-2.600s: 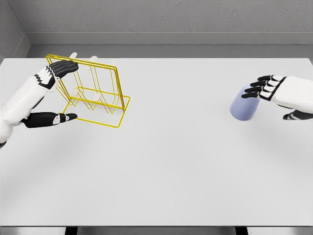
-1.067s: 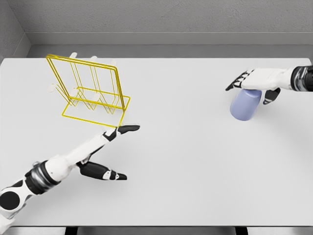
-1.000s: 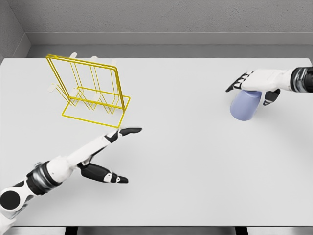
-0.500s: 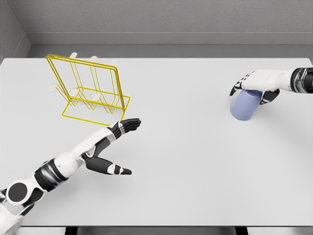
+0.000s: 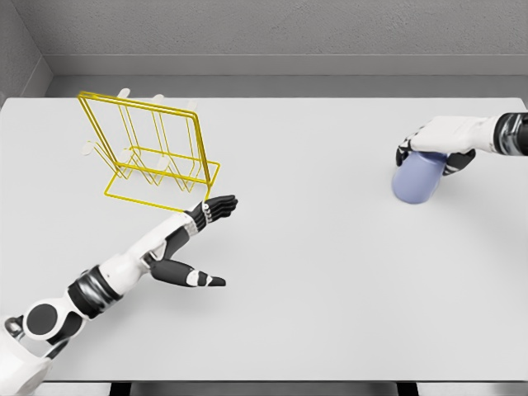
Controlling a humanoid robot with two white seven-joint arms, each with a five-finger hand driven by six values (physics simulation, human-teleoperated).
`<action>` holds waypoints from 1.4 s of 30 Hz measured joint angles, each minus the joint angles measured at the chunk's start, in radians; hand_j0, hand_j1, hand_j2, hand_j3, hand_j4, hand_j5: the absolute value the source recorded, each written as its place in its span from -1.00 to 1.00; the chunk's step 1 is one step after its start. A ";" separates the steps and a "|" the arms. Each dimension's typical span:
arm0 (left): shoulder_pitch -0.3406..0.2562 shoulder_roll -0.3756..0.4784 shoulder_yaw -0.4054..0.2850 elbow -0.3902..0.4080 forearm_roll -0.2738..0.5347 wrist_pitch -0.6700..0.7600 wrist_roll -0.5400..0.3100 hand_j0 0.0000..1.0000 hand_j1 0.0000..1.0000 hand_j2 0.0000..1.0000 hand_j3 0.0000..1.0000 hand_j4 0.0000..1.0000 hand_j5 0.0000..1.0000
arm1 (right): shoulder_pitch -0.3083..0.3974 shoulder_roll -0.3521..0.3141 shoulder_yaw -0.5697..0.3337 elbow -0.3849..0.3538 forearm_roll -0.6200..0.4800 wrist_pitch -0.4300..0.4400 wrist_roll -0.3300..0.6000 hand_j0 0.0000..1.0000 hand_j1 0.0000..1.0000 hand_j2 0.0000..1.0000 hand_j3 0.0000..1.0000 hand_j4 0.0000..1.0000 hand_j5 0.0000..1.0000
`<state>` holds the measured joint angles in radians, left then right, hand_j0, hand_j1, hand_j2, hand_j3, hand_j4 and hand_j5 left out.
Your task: Place the cup on the cup holder with both arms
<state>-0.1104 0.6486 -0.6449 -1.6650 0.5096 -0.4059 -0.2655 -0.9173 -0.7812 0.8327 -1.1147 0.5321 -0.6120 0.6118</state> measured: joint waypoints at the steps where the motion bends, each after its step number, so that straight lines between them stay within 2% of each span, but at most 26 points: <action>1: 0.000 -0.004 0.000 0.007 0.000 0.000 0.000 1.00 1.00 1.00 1.00 1.00 1.00 | 0.002 -0.004 -0.010 -0.007 0.000 -0.001 0.000 0.02 0.02 0.02 0.02 0.02 0.02; 5: -0.002 -0.013 -0.002 0.020 0.004 0.016 0.001 1.00 1.00 1.00 1.00 1.00 1.00 | 0.005 -0.035 -0.032 -0.064 -0.003 -0.002 0.001 -0.11 -0.11 -0.11 -0.11 -0.11 -0.11; 8: -0.002 -0.024 -0.002 0.038 0.005 0.035 0.000 1.00 1.00 1.00 1.00 1.00 1.00 | 0.029 -0.078 -0.036 -0.157 -0.003 -0.002 0.002 -0.11 -0.11 -0.11 -0.11 -0.11 -0.11; 11: -0.003 -0.038 -0.002 0.064 0.005 0.042 0.000 1.00 1.00 1.00 1.00 1.00 1.00 | 0.060 -0.116 -0.037 -0.286 -0.002 -0.002 0.002 -0.11 -0.11 -0.11 -0.11 -0.11 -0.11; 15: -0.003 -0.054 -0.003 0.098 0.005 0.045 0.000 1.00 1.00 1.00 1.00 1.00 1.00 | 0.061 -0.138 -0.032 -0.403 0.001 -0.002 0.002 -0.11 -0.11 -0.11 -0.11 -0.11 -0.11; 22: -0.005 -0.060 -0.003 0.112 0.005 0.046 0.000 1.00 1.00 1.00 1.00 1.00 1.00 | 0.072 -0.157 -0.001 -0.600 0.000 -0.002 0.002 -0.11 -0.11 -0.11 -0.11 -0.11 -0.11; 28: -0.008 -0.060 -0.002 0.117 0.006 0.046 0.000 1.00 1.00 1.00 1.00 1.00 1.00 | 0.074 -0.132 0.040 -0.645 -0.005 -0.002 0.002 -0.10 -0.10 -0.10 -0.10 -0.10 -0.10; 42: -0.014 -0.061 -0.002 0.127 0.006 0.047 0.000 1.00 1.00 1.00 1.00 1.00 1.00 | 0.071 0.009 0.071 -0.652 -0.010 -0.002 0.000 -0.10 -0.10 -0.10 -0.10 -0.10 -0.10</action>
<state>-0.1243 0.5875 -0.6472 -1.5381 0.5159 -0.3590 -0.2653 -0.8468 -0.7724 0.9033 -1.7671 0.5218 -0.6136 0.6117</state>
